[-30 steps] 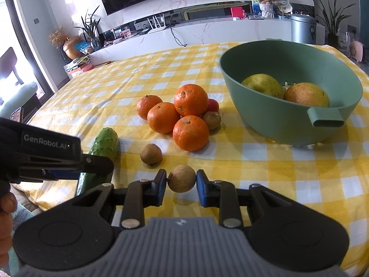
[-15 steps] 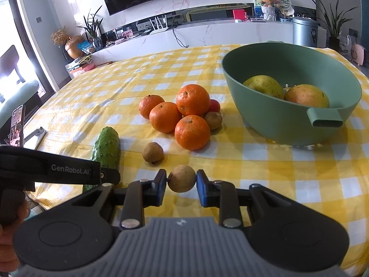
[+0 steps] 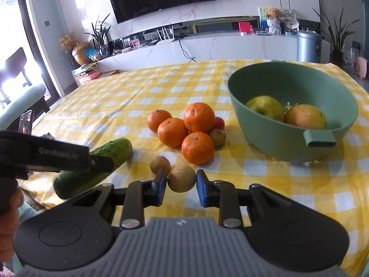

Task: Organize fruits
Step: 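Lift the cucumber with the left gripper while the right gripper lifts the kiwi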

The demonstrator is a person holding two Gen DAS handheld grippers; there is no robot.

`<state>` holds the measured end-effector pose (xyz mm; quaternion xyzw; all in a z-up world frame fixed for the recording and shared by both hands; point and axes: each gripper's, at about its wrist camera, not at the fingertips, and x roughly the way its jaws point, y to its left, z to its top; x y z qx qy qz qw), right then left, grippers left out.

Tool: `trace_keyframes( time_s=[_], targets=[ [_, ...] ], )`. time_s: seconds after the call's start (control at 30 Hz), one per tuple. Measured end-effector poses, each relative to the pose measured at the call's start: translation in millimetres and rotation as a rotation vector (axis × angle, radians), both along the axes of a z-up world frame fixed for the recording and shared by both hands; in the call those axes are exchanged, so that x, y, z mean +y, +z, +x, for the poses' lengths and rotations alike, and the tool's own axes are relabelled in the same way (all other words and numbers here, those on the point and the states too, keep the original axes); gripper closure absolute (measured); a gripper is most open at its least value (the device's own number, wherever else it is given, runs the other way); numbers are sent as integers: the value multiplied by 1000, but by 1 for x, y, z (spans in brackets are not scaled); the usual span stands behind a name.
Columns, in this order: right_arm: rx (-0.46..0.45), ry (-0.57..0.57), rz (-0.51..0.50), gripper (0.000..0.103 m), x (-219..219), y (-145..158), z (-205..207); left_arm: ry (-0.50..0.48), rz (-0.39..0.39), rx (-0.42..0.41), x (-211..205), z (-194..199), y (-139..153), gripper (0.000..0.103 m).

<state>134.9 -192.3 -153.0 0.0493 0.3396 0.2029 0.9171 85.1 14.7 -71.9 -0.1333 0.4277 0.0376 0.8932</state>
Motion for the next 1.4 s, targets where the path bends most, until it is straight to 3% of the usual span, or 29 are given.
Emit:
trace_keyframes(
  time_s=[0.3,0.47,0.67,0.9,1.4],
  targets=[
    [-79,17,17,78,-4,21,-4,-3,-34,-72,1,-2,26,61],
    [-77,15,13,78,-6,20,-2,-35,-25,-61,-1,-4,26,61],
    [-57,-2,25,78,-10,17,-2,-105,0,51,-7,-16,15,61],
    [-37,8,27,78,-8,13,-2,-120,-91,204,-3,-18,-21,62],
    [87,33,-31,78,4,-16,4,-156,81,192,-27,-6,-32,57]
  ],
)
